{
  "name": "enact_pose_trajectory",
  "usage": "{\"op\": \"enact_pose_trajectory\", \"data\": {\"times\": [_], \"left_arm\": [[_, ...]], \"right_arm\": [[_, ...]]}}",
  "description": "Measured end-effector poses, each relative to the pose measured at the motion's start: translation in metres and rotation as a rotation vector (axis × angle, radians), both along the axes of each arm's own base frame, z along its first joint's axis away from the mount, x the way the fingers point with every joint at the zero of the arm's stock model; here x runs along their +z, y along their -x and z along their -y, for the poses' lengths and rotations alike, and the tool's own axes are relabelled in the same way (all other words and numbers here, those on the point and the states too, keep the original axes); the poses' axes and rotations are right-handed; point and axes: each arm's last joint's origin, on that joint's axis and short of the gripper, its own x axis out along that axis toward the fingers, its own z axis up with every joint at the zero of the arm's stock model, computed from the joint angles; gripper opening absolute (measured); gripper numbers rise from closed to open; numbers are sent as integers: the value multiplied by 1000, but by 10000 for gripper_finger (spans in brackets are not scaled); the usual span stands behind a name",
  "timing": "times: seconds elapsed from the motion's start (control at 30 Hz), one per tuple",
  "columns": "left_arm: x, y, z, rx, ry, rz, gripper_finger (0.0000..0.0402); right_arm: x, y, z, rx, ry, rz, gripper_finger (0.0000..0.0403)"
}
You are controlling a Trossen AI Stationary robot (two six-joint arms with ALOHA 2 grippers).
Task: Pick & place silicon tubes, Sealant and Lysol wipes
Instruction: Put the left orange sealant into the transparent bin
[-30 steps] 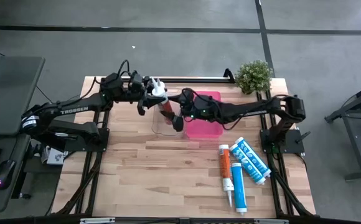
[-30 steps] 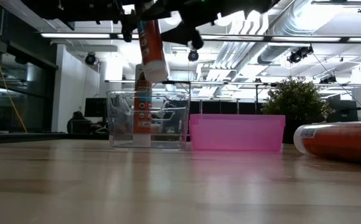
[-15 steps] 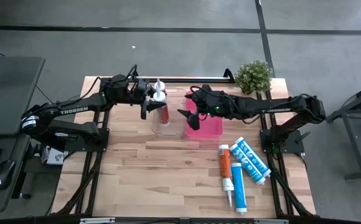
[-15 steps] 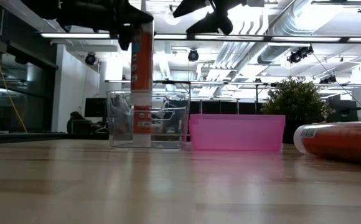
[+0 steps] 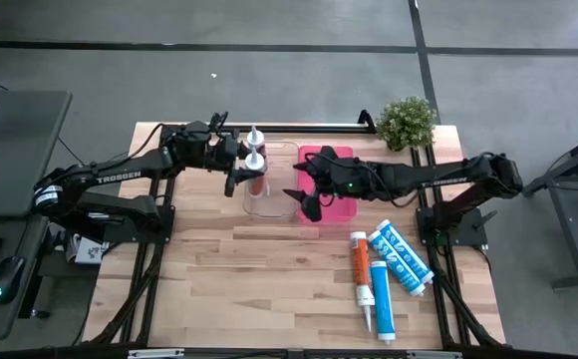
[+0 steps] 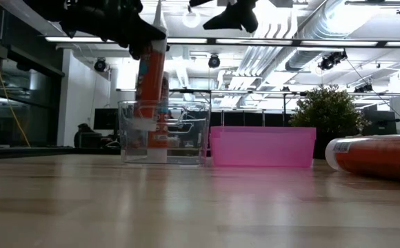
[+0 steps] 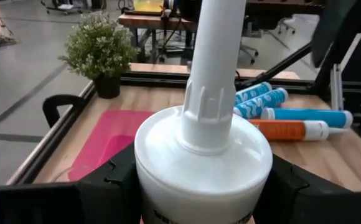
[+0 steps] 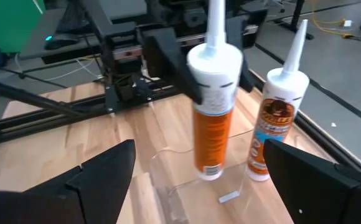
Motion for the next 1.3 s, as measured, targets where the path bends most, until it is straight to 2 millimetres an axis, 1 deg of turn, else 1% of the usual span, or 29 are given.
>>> {"op": "enact_pose_trajectory", "data": {"times": [0.2, 0.47, 0.63, 0.73, 0.97, 1.2, 1.3], "left_arm": [[-2, -2, -2, 12, -36, -5, 197], [-9, -9, -5, 14, -28, -21, 197], [-17, -14, -7, 23, -5, 37, 197], [-20, -13, -7, 28, -7, 72, 197], [-35, -10, -6, 44, 18, 42, 197], [-44, -5, -5, 84, 19, 104, 197], [-50, -4, -5, 100, 21, 91, 197]], "right_arm": [[0, 0, -9, 19, -21, 6, 348], [0, 0, -17, 39, -31, 12, 348], [0, 0, -17, 49, -47, 13, 348], [0, 0, -19, 54, -45, 13, 348], [0, 0, -21, 62, -45, 12, 348], [0, 0, -21, 66, -45, 12, 348], [0, 0, -21, 66, -45, 12, 348]]}}
